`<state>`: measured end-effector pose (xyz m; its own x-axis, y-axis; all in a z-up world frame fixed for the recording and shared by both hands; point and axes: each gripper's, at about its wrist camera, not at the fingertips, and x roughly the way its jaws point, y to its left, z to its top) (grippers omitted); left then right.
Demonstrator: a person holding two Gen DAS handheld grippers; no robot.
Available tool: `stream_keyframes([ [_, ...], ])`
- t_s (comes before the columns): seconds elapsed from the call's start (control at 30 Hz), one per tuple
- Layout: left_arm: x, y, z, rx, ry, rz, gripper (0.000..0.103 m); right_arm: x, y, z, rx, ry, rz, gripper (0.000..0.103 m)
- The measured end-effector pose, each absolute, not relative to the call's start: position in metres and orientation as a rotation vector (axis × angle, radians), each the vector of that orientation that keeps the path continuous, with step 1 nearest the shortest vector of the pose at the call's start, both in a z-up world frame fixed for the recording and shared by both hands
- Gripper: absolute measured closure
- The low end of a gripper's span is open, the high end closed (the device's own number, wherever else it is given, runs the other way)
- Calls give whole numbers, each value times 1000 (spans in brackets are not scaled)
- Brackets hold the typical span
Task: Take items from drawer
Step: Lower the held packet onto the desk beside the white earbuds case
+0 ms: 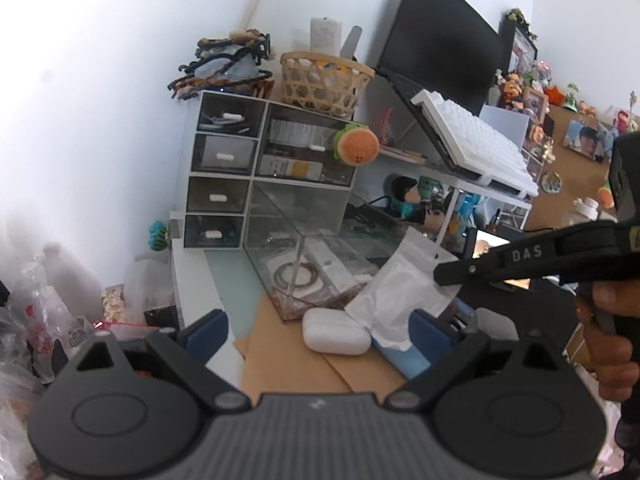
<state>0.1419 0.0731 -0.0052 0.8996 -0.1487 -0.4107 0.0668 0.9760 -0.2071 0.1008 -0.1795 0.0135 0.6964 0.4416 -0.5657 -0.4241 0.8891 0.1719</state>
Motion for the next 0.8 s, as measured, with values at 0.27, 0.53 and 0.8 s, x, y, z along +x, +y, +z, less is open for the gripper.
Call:
stream_keyframes([
  [0.27,145,72,-9,-184,452,-112,5,108,-178,4,31,654,479,100],
  [0.53,148,74,-12,-187,460,-106,5,112,-179,-6,33,674,474,100],
  [0.8,151,73,-15,-177,470,-107,5,113,-179,-9,24,676,467,99],
])
